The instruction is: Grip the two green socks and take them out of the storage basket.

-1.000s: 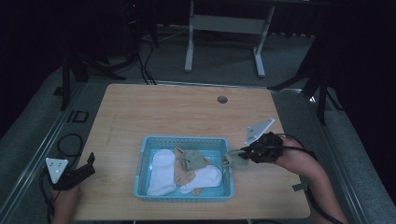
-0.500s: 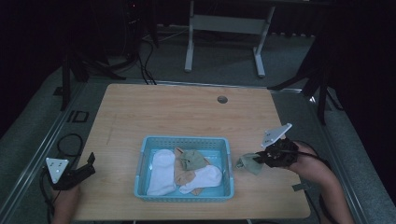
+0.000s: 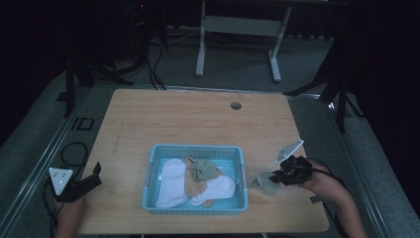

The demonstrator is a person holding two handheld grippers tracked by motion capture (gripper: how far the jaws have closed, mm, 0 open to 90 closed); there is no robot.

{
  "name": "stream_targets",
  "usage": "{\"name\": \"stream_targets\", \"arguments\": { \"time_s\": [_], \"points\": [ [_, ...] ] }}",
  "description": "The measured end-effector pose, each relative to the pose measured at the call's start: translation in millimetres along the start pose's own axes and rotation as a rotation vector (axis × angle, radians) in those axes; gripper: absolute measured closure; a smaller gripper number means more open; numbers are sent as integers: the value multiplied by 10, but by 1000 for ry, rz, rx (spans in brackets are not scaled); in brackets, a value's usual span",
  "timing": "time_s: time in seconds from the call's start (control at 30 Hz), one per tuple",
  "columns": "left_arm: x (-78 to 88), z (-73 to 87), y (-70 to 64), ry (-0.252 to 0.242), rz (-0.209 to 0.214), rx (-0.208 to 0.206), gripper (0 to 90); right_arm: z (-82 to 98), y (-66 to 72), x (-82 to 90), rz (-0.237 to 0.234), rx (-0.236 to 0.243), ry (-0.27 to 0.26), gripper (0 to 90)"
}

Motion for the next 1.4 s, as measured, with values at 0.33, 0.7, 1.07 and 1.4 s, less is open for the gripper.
{"name": "stream_targets", "arguments": {
  "time_s": [0.33,0.7,1.07,1.4],
  "points": [
    [-2,0,0,1,-3,1,3,151,-88,-332,-40,-48,67,796],
    [-2,0,0,3,-6,0,3,266,-223,-463,-20,-95,86,750],
    [-9,1,1,10,-3,1,3,90,-195,-205,29,-84,34,550],
    [-6,1,1,7,-2,1,4,-235,-29,-45,27,-18,9,547]
  ]
}}
Point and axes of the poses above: each handheld gripper's, and its own axes: x roughly backward along the jaws, z roughly out of its underside, y roughly to its left, the point moved 5 cm from there along -x, roughly forward along the jaws, and after that the axes turned 14 degrees about -x, right-handed, at the moved point
